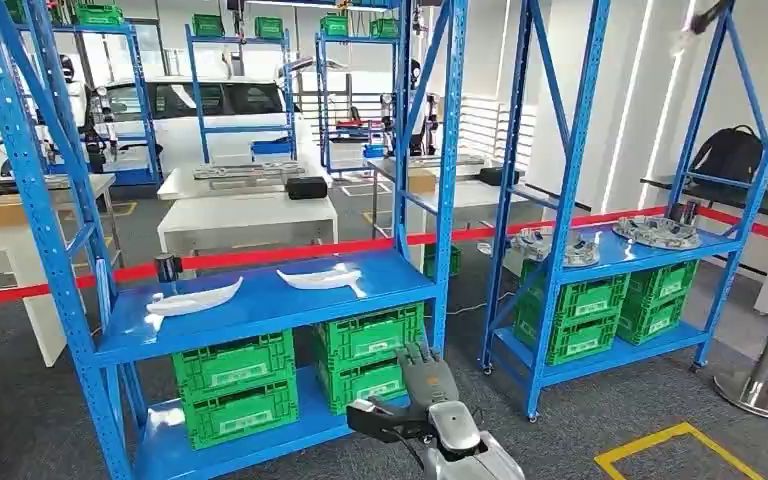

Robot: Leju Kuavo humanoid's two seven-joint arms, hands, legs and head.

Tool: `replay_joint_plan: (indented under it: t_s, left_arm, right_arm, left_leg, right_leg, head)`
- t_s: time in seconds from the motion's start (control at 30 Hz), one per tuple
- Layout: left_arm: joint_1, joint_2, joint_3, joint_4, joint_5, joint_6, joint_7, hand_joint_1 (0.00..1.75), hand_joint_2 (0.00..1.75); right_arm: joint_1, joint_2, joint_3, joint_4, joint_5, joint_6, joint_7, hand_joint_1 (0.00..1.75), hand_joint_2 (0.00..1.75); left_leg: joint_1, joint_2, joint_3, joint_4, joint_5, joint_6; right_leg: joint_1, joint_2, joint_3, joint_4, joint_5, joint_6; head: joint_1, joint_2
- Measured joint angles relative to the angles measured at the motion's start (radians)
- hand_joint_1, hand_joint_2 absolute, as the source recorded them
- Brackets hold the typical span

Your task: Take the parts from the cabinet and place them on the table.

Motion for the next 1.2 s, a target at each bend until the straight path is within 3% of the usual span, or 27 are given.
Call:
replay_joint_plan:
  t_s: [0.1,0.13,0.17,0.2,0.27,0.3,0.33,0.37,0.43,0.5,0.57,0.6,0.63,0.67,0.7,0.73,0.77,0.8,0.83,0.87,0.97,1.0,1.03,1.07,1.13,1.17,1.2]
  left_arm:
    - [0.0,0.0,0.003,0.0,0.004,-0.003,-0.002,0.0,0.0]
    - [0.003,0.0,0.005,0.0,0.004,-0.008,-0.003,0.0,0.0]
    - [0.006,0.0,0.008,0.0,0.005,-0.012,-0.003,0.0,0.0]
    - [0.008,0.0,0.011,0.0,0.006,-0.013,-0.004,0.0,0.0]
    - [0.008,0.0,0.016,0.0,0.008,-0.008,-0.001,0.0,0.0]
    - [0.009,0.002,0.021,0.0,0.008,-0.001,0.006,0.0,0.0]
    - [0.007,0.012,0.025,0.0,0.006,0.007,0.009,0.0,0.0]
    - [0.007,0.018,0.027,-0.002,0.006,0.01,0.016,0.0,0.0]
    - [0.015,0.035,0.029,-0.002,0.005,0.011,0.021,0.0,0.0]
    - [0.016,0.048,0.036,-0.003,0.005,0.014,0.024,0.0,0.0]
    - [0.012,0.06,0.043,-0.003,0.005,0.025,0.034,0.0,0.0]
    - [0.012,0.066,0.047,-0.003,0.007,0.028,0.038,0.0,0.0]
    - [0.013,0.071,0.05,-0.003,0.007,0.028,0.039,0.0,0.0]
    - [0.017,0.075,0.053,-0.003,0.01,0.028,0.039,0.0,0.0]
    - [0.02,0.078,0.056,-0.003,0.011,0.028,0.039,0.0,0.0]
    - [0.022,0.081,0.06,-0.003,0.013,0.028,0.039,0.0,0.0]
    - [0.023,0.084,0.062,-0.003,0.016,0.027,0.038,0.0,0.0]
    - [0.025,0.087,0.064,-0.003,0.017,0.028,0.036,0.0,0.0]
    - [0.028,0.089,0.068,-0.002,0.018,0.027,0.035,0.0,0.0]
    - [0.025,0.09,0.069,-0.002,0.019,0.027,0.035,0.0,0.0]
    - [0.024,0.092,0.071,-0.003,0.019,0.031,0.035,0.0,0.0]
    - [0.024,0.092,0.072,-0.004,0.02,0.032,0.036,0.0,0.0]
    - [0.022,0.093,0.074,-0.004,0.02,0.033,0.036,0.0,0.0]
    - [0.018,0.095,0.076,-0.004,0.021,0.034,0.039,0.0,0.0]
    - [0.016,0.098,0.079,-0.004,0.022,0.036,0.039,0.0,0.0]
    - [0.016,0.1,0.083,-0.005,0.022,0.037,0.039,0.0,0.0]
    - [0.018,0.1,0.085,-0.004,0.022,0.037,0.04,0.0,0.0]
  right_arm:
    - [-0.001,0.004,0.001,0.0,0.001,-0.001,0.008,0.0,0.0]
    - [0.004,0.004,0.001,0.0,0.002,-0.001,0.008,0.0,0.0]
    - [0.007,0.004,0.001,0.0,0.003,-0.001,0.009,0.0,0.0]
    - [0.007,0.004,0.001,0.0,0.003,0.0,0.009,0.0,0.0]
    - [0.005,0.004,0.001,0.0,0.01,0.0,0.01,0.0,0.0]
    - [0.008,0.004,0.001,0.001,0.01,0.0,0.011,0.0,0.0]
    - [0.004,0.004,0.001,0.002,0.011,0.0,0.014,0.0,0.0]
    - [0.006,0.004,0.001,0.001,0.012,0.001,0.017,0.0,0.0]
    - [0.011,0.002,0.001,0.001,0.012,0.0,0.02,0.0,0.0]
    - [0.009,0.002,0.001,-0.001,0.012,-0.002,0.019,0.0,0.0]
    - [0.004,0.001,0.001,-0.001,0.012,-0.003,0.016,0.0,0.0]
    - [0.007,0.001,0.001,-0.001,0.012,-0.003,0.016,0.0,0.0]
    - [0.012,0.0,0.001,-0.001,0.012,-0.003,0.015,0.0,0.0]
    - [0.016,-0.001,0.001,-0.001,0.012,-0.003,0.011,0.0,0.0]
    - [0.019,-0.002,0.001,-0.001,0.012,-0.003,0.008,0.0,0.0]
    - [0.021,-0.002,0.001,-0.001,0.012,-0.004,0.005,0.0,0.0]
    - [0.02,-0.002,0.001,-0.001,0.012,-0.005,0.005,0.0,0.0]
    - [0.021,-0.002,0.001,-0.001,0.012,-0.005,0.005,0.0,0.0]
    - [0.022,-0.002,0.001,0.001,0.012,-0.007,0.005,0.0,0.0]
    - [0.022,-0.002,0.001,0.001,0.012,-0.006,0.004,0.0,0.0]
    - [0.016,-0.004,0.001,0.0,0.013,-0.007,0.008,0.0,0.0]
    - [0.016,-0.007,0.001,-0.002,0.012,-0.008,0.01,0.0,0.0]
    - [0.014,-0.007,0.001,-0.002,0.013,-0.01,0.009,0.0,0.0]
    - [0.014,-0.008,0.001,-0.002,0.013,-0.01,0.01,0.0,0.0]
    - [0.022,-0.016,0.001,-0.002,0.013,-0.011,0.01,0.0,0.0]
    - [0.025,-0.019,0.001,-0.002,0.013,-0.011,0.01,0.0,0.0]
    - [0.027,-0.021,0.001,-0.002,0.013,-0.013,0.01,0.0,0.0]
  left_leg:
    - [0.002,-0.004,-0.002,0.001,0.001,0.004]
    - [0.003,-0.008,0.0,0.002,-0.001,0.002]
    - [0.004,-0.011,0.003,0.003,-0.004,-0.002]
    - [0.007,-0.014,0.008,0.004,-0.009,-0.006]
    - [0.013,-0.018,0.024,0.009,-0.024,-0.017]
    - [0.013,-0.018,0.018,0.009,-0.033,-0.025]
    - [0.012,-0.019,0.023,0.015,-0.036,-0.033]
    - [0.011,-0.02,0.02,0.012,-0.04,-0.04]
    - [0.011,-0.019,0.034,0.014,-0.045,-0.053]
    - [0.013,-0.013,0.025,0.045,-0.046,-0.064]
    - [0.016,-0.007,-0.064,0.187,-0.069,-0.074]
    - [0.016,-0.006,-0.119,0.258,-0.1,-0.077]
    - [0.016,-0.006,-0.162,0.307,-0.124,-0.078]
    - [0.016,-0.006,-0.191,0.322,-0.124,-0.076]
    - [0.016,-0.005,-0.199,0.298,-0.102,-0.074]
    - [0.016,-0.005,-0.191,0.236,-0.054,-0.068]
    - [0.014,-0.005,-0.175,0.16,0.007,-0.062]
    - [0.01,-0.001,-0.159,0.071,0.098,-0.049]
    - [0.003,0.0,-0.165,0.036,0.122,-0.046]
    - [0.001,0.002,-0.157,0.035,0.1,-0.044]
    - [0.002,-0.002,-0.132,0.026,0.101,-0.028]
    - [0.007,-0.003,-0.118,0.017,0.097,-0.023]
    - [0.007,-0.004,-0.107,0.014,0.089,-0.014]
    - [0.008,-0.004,-0.099,0.013,0.081,-0.009]
    - [0.007,-0.01,-0.08,0.013,0.061,-0.007]
    - [0.006,-0.013,-0.068,0.013,0.051,-0.008]
    - [0.005,-0.015,-0.052,0.014,0.039,-0.009]
  right_leg:
    - [0.0,0.007,-0.121,0.203,-0.088,0.002]
    - [-0.001,0.007,-0.162,0.259,-0.096,0.004]
    - [-0.002,0.007,-0.178,0.258,-0.076,0.005]
    - [-0.004,0.007,-0.171,0.211,-0.032,0.003]
    - [-0.007,0.007,-0.112,0.043,0.087,0.007]
    - [-0.007,0.01,-0.094,-0.006,0.104,0.008]
    - [0.001,0.01,-0.103,-0.035,0.055,0.002]
    - [0.003,0.008,-0.096,-0.023,0.074,-0.009]
    - [0.003,0.011,-0.092,-0.025,0.071,-0.026]
    - [-0.003,0.013,-0.067,-0.029,0.062,-0.041]
    - [-0.004,0.013,-0.05,-0.032,0.048,-0.05]
    - [-0.003,0.014,-0.042,-0.033,0.039,-0.051]
    - [-0.003,0.014,-0.031,-0.033,0.03,-0.051]
    - [-0.003,0.014,-0.019,-0.033,0.02,-0.051]
    - [-0.003,0.015,-0.005,-0.033,0.009,-0.052]
    - [-0.002,0.015,0.014,-0.033,-0.004,-0.051]
    - [-0.002,0.015,0.032,-0.033,-0.015,-0.048]
    - [-0.002,0.013,0.044,-0.037,-0.029,-0.045]
    - [0.001,0.014,0.056,-0.032,-0.039,-0.039]
    - [0.002,0.017,0.057,-0.039,-0.047,-0.03]
    - [0.003,0.017,0.071,-0.032,-0.038,-0.015]
    - [0.0,0.016,0.048,0.011,-0.031,-0.012]
    - [0.0,0.015,0.004,0.085,-0.019,-0.008]
    - [0.001,0.015,-0.046,0.156,-0.029,-0.003]
    - [0.001,0.016,-0.139,0.255,-0.103,0.001]
    - [0.001,0.016,-0.167,0.266,-0.129,0.001]
    - [0.001,0.015,-0.18,0.244,-0.126,-0.001]
  head:
    - [0.003,0.0]
    - [0.003,0.0]
    - [0.003,0.0]
    - [0.004,0.0]
    - [0.005,0.0]
    - [0.004,0.0]
    - [0.002,-0.002]
    - [0.003,-0.001]
    - [0.001,0.0]
    - [0.003,0.001]
    - [-0.005,0.002]
    - [-0.005,0.001]
    - [-0.006,0.001]
    - [-0.006,0.001]
    - [-0.006,0.001]
    - [-0.006,0.002]
    - [-0.007,0.001]
    - [-0.008,0.001]
    - [-0.009,0.001]
    - [-0.008,0.001]
    - [-0.006,0.001]
    - [0.003,0.001]
    - [0.0,0.001]
    - [0.001,0.001]
    - [0.003,0.001]
    - [0.005,0.001]
    - [0.005,0.001]
